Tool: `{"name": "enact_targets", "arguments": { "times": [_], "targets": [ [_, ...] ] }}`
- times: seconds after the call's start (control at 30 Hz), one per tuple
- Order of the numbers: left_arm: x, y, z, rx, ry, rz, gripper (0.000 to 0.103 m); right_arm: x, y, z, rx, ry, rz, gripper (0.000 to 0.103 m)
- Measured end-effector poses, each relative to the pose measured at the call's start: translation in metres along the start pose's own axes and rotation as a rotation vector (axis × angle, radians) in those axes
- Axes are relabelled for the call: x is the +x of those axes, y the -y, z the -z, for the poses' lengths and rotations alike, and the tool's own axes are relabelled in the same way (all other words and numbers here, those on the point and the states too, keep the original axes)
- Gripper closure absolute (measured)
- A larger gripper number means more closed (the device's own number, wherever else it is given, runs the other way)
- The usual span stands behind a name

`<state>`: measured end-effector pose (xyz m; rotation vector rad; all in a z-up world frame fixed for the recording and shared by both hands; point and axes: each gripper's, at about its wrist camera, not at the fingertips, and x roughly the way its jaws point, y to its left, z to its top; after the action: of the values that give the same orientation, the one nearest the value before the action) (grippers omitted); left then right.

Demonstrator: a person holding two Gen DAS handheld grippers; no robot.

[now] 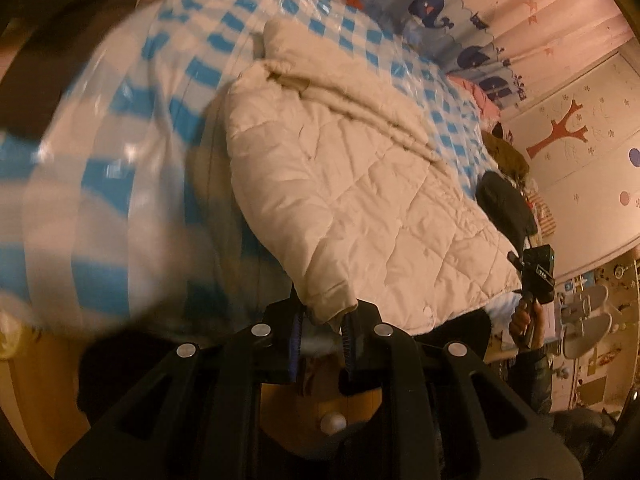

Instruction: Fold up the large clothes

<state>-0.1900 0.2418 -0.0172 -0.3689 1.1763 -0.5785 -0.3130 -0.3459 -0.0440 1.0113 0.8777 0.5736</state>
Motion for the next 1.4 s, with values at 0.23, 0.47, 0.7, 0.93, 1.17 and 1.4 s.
{"name": "enact_targets", "arguments": {
  "times": [0.23, 0.47, 0.7, 0.93, 1.17, 1.4],
  "targets": [
    [0.004, -0.033, 0.025, -0.024, -0.100, -0.133, 0.073, -0.029, 0.038, 0.021, 0.069, -0.043, 0.224, 0.075],
    [-0.034, -0.020, -0.064, 0.001, 0.169, -0.308, 0.045, -0.007, -0.020, -0.099, -0.114, 0.137, 0.266, 0.038],
    [0.105, 0.052, -0.203, 0.137, 0.282, -0.074, 0.041, 0.158, -0.027, -0.242, -0.187, 0.001, 0.224, 0.037],
    [0.257, 0.031, -0.257, 0.102, 0.068, -0.165, 0.041, 0.207, 0.092, -0.284, -0.004, -0.097, 0.484, 0.092],
    [0.210, 0.068, -0.275, 0.242, 0.220, -0.176, 0.036, 0.177, 0.031, -0.300, -0.168, 0.022, 0.382, 0.037],
    [0.274, 0.029, -0.331, 0.114, 0.172, -0.287, 0.019, 0.280, 0.065, -0.331, -0.232, -0.095, 0.633, 0.042]
  ]
}}
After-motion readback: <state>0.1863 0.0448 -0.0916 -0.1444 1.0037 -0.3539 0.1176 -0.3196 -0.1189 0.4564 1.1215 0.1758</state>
